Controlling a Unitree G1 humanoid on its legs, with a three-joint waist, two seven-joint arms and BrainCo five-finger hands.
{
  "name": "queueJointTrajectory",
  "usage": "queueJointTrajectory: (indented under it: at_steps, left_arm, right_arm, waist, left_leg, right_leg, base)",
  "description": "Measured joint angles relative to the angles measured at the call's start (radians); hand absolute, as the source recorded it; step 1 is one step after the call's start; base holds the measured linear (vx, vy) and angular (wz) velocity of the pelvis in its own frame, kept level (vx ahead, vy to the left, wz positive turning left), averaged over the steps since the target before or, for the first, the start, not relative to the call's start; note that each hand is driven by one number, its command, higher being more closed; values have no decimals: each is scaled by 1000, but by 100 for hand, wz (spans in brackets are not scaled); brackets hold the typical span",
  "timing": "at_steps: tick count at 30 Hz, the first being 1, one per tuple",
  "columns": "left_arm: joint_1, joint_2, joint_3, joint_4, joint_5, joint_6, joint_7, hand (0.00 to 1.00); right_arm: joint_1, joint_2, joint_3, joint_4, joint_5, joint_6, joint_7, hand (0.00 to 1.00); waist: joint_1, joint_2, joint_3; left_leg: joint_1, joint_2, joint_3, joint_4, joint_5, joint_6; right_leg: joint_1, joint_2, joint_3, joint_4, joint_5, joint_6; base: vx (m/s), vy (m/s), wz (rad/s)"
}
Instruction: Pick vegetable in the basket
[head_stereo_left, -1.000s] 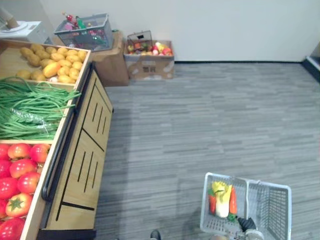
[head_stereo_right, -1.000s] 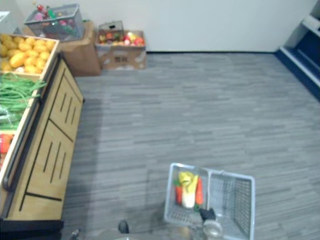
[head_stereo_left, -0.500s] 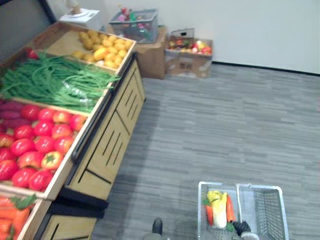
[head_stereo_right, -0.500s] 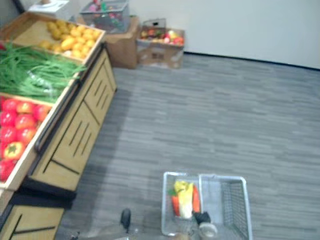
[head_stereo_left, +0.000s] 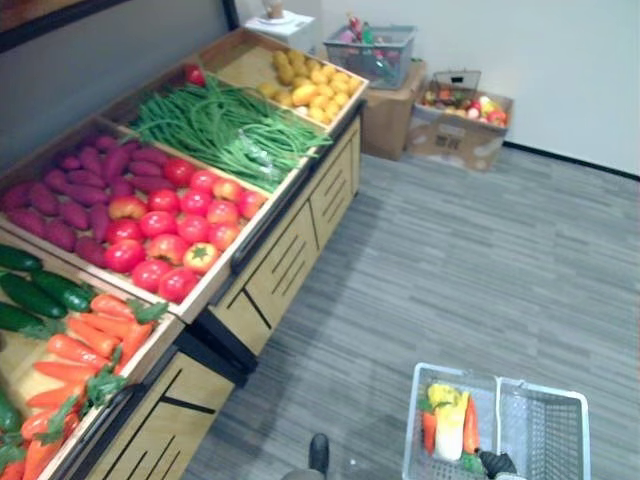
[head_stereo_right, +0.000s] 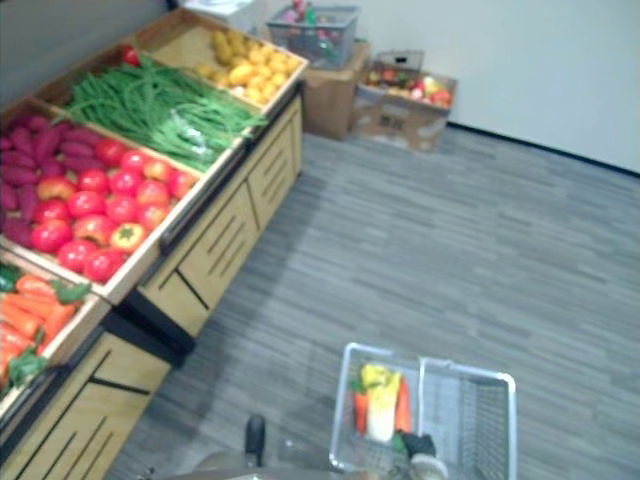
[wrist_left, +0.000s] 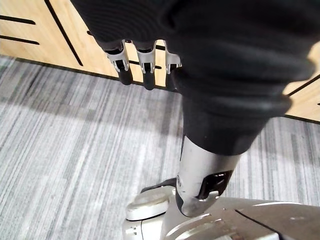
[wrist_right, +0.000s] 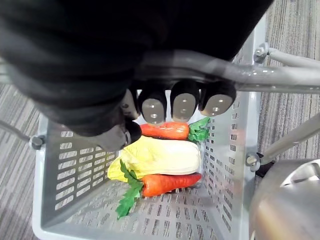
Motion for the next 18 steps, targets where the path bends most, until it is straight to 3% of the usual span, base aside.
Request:
queueJointTrajectory:
  at_steps: [2,4,6,7,9,10,15,18]
  left_arm:
    - [0,5,-18,2,5,0,0,0]
    - [1,12,-44,9,6,0,-2,0]
    - [10,18,-69,8,6,0,-6,0]
    - [12,23,-73,8,6,0,-7,0]
    - [16,42,-74,6,5,0,-10,0]
    - [15,43,-72,6,4,0,-9,0]
    - [15,30,-35,8,-26,-9,-21,0]
    - [13,10,17,10,-143,-28,-40,0]
  right_arm:
    - [1,0,-2,-1,0,2,0,100]
    - [-1,-4,-2,-6,-1,0,-4,100]
    - [-17,0,0,-22,-1,1,-3,100]
    - [-18,4,1,-22,-1,-1,-3,100]
    - [-16,26,2,-24,-1,-1,0,100]
    - [-16,28,1,-24,-1,0,0,100]
    - [-12,26,-2,-17,0,4,-1,100]
    - [-8,27,-8,-10,1,5,-1,100]
  waist:
    - [-3,-2,1]
    - [-17,0,6]
    - [-18,14,7]
    - [-18,14,8]
    - [-17,-18,-1]
    - [-18,-19,-2]
    - [-17,-4,-6]
    - [-18,6,-18]
  left_leg:
    - [5,-4,-3,0,-10,14]
    - [7,8,-5,0,-10,14]
    - [35,40,7,0,-11,14]
    - [36,44,7,0,-12,14]
    - [35,54,-3,0,-12,14]
    - [34,58,-3,0,-11,13]
    - [29,76,8,0,-14,-3]
    - [13,79,20,0,-8,-16]
  right_leg:
    - [-1,-14,0,38,1,-7]
    - [-23,-27,12,126,7,-47]
    - [-81,-28,88,260,42,-99]
    - [-97,-26,112,282,46,-103]
    - [-105,2,192,278,47,-102]
    - [-102,9,196,270,48,-100]
    - [-67,47,203,160,48,-96]
    - [-40,68,212,59,41,-79]
  base:
    - [5,47,20]
    - [2,32,20]
    - [55,51,-6]
    - [34,14,-5]
    - [49,-33,5]
    - [58,-52,-2]
    - [44,-82,-13]
    - [68,-111,-13]
